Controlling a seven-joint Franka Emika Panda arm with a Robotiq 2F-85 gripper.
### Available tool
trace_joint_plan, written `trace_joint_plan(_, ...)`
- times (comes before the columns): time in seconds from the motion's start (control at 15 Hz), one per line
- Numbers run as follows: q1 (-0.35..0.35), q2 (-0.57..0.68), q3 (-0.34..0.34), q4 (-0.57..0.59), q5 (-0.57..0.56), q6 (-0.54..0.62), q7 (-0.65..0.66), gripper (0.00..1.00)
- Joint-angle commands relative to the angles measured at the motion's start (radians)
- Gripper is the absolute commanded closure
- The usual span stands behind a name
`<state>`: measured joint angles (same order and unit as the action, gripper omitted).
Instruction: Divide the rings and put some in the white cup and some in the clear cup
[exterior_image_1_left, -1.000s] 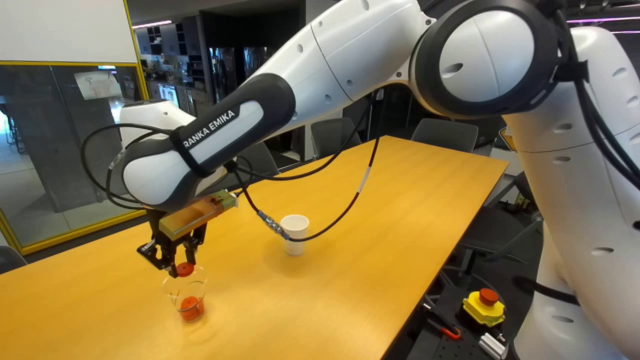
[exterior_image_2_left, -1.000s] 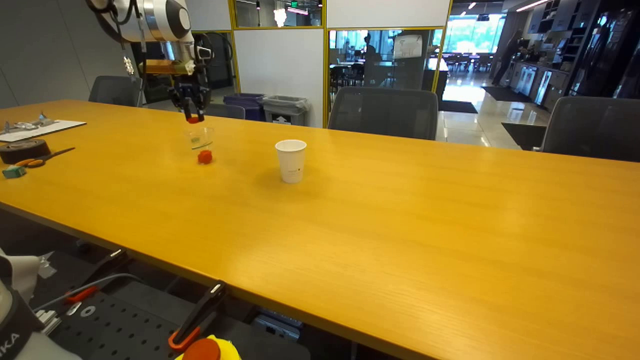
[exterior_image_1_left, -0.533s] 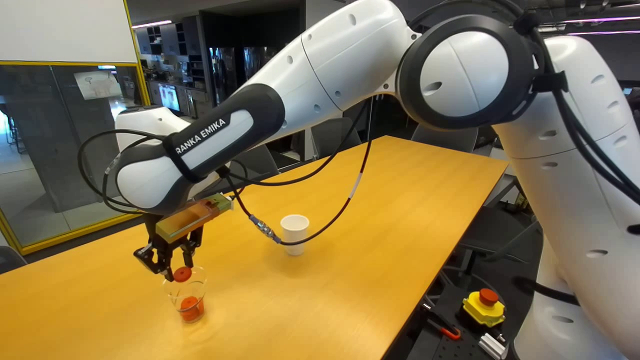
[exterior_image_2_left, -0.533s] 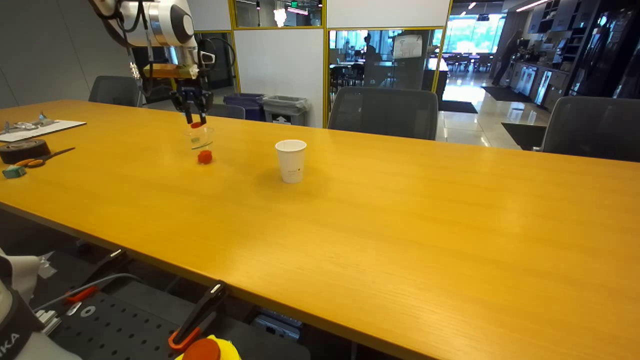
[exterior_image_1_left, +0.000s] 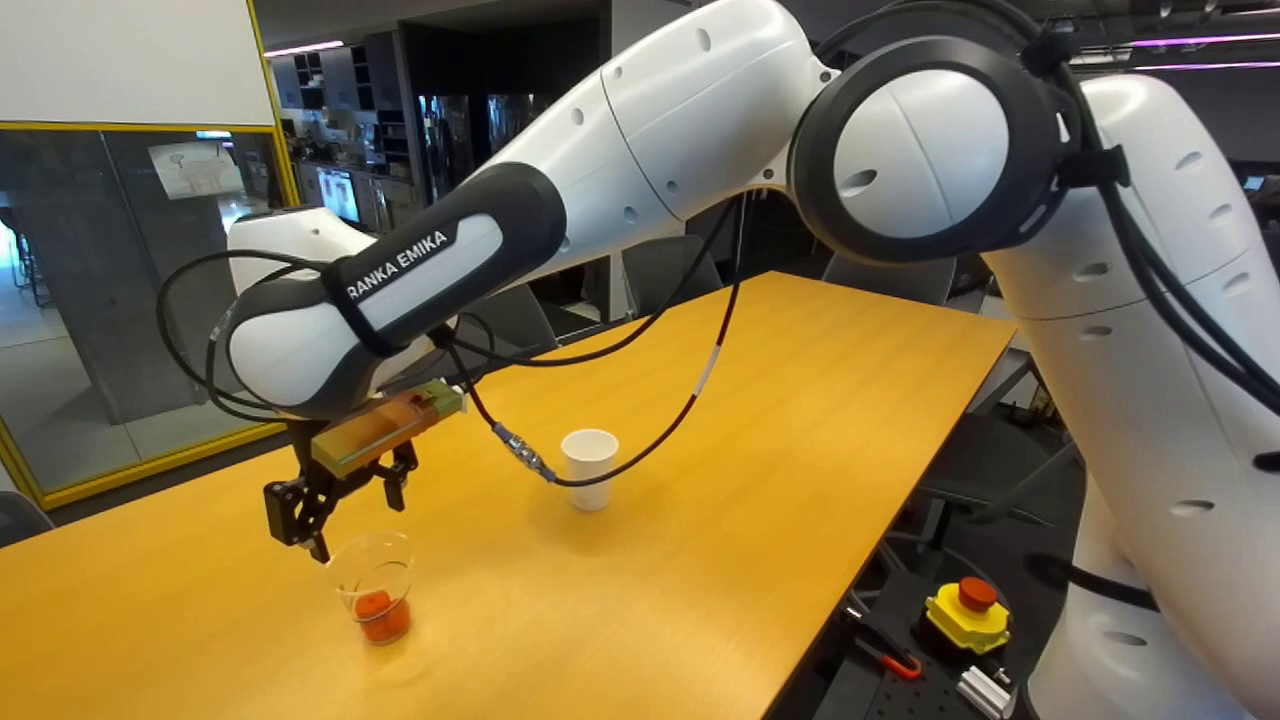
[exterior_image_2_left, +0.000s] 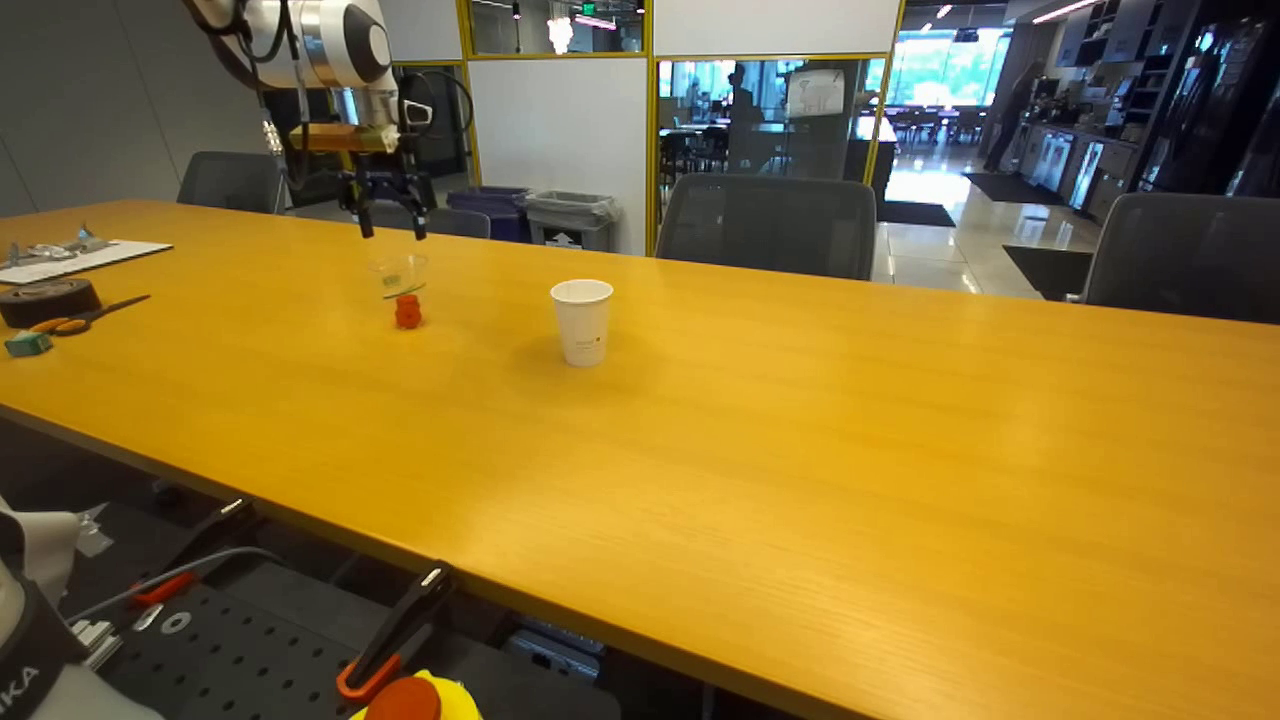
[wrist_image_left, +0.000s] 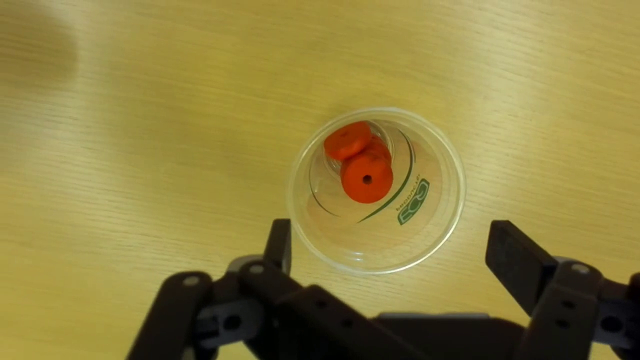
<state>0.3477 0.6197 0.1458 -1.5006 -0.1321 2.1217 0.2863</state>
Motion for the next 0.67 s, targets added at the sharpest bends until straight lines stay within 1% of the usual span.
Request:
trace_joint_plan(0.0,-0.007,-0.101,-0.017,-0.061,0.01,-0.041,-0.006,0.0)
trace_joint_plan(0.13,-0.024,-0.186,-0.018,-0.143,0.013,-0.041,-0.014,0.0)
trace_joint_plan(0.4,-0.078,-0.384,-0.01,-0.353,0.03,-0.032,-0.051,0.0)
trace_joint_plan(0.6,-0.118,-0.531,-0.008,-0.51,0.039,-0.049,-0.095,0.0)
